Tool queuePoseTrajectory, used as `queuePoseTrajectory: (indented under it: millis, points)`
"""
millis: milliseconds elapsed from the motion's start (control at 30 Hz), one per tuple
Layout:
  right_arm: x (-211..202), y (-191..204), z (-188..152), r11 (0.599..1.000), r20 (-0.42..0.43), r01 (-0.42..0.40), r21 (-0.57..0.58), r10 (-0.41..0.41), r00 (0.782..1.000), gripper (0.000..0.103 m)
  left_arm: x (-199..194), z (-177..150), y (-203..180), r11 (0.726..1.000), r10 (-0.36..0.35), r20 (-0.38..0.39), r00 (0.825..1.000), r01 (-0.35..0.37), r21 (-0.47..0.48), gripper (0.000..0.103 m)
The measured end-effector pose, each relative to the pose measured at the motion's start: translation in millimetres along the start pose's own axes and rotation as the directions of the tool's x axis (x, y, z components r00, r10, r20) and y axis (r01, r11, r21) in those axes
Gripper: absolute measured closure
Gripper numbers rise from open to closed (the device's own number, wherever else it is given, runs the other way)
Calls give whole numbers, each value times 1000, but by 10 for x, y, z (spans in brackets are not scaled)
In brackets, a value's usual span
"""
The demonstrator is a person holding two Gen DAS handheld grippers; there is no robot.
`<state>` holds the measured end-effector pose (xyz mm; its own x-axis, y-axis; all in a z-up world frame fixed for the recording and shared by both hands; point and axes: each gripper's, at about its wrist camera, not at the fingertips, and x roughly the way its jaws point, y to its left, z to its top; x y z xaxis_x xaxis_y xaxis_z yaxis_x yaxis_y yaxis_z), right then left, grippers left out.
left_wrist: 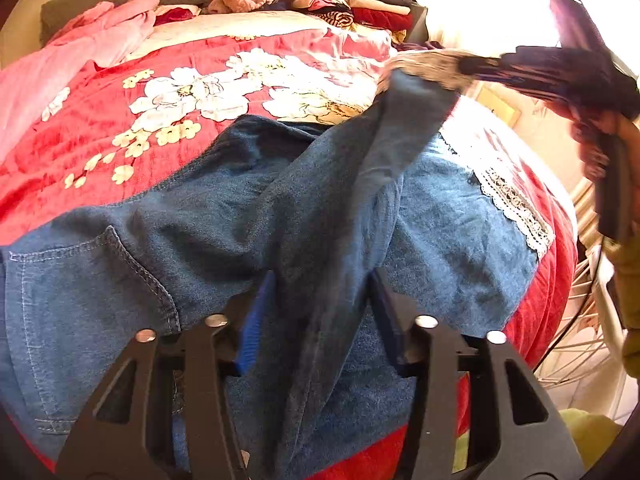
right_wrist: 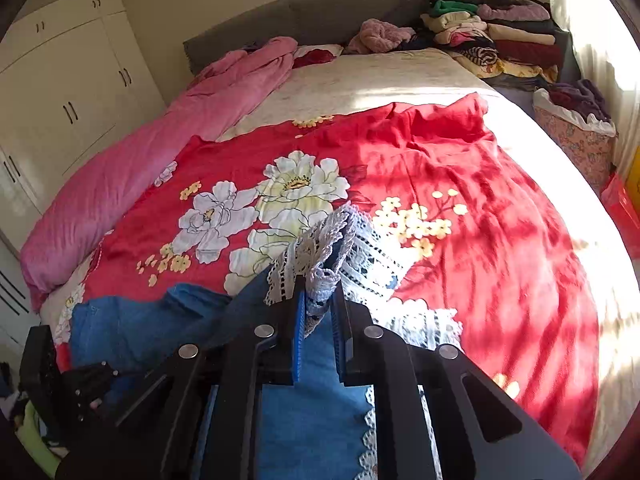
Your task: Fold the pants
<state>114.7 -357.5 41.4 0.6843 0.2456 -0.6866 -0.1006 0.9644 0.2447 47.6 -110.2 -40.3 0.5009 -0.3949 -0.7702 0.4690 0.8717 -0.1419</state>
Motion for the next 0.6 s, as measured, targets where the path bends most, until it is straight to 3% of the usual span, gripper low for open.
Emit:
queuePoseTrajectory:
  millis: [33, 100, 267, 600]
  points:
    - [-66, -36, -47, 1000, 3, 3, 8, -3, 1000, 92, 2, -1, 1, 1000, 6, 1, 1000, -6, 5, 78]
    - [-199, -105, -154, 1000, 2, 4, 22, -4, 1000, 92, -26, -10, -13, 1000, 21, 5, 1000, -21, 21, 101]
    - [-413, -230, -491, 997, -39, -1, 73, 4, 999, 92, -235, -49, -117, 992, 46, 55, 997, -52, 112, 103]
    - [-491, -422, -1150, 981, -130, 5, 195, 21, 991, 92, -392, -197, -230, 973, 55, 38, 998, -62, 222, 103]
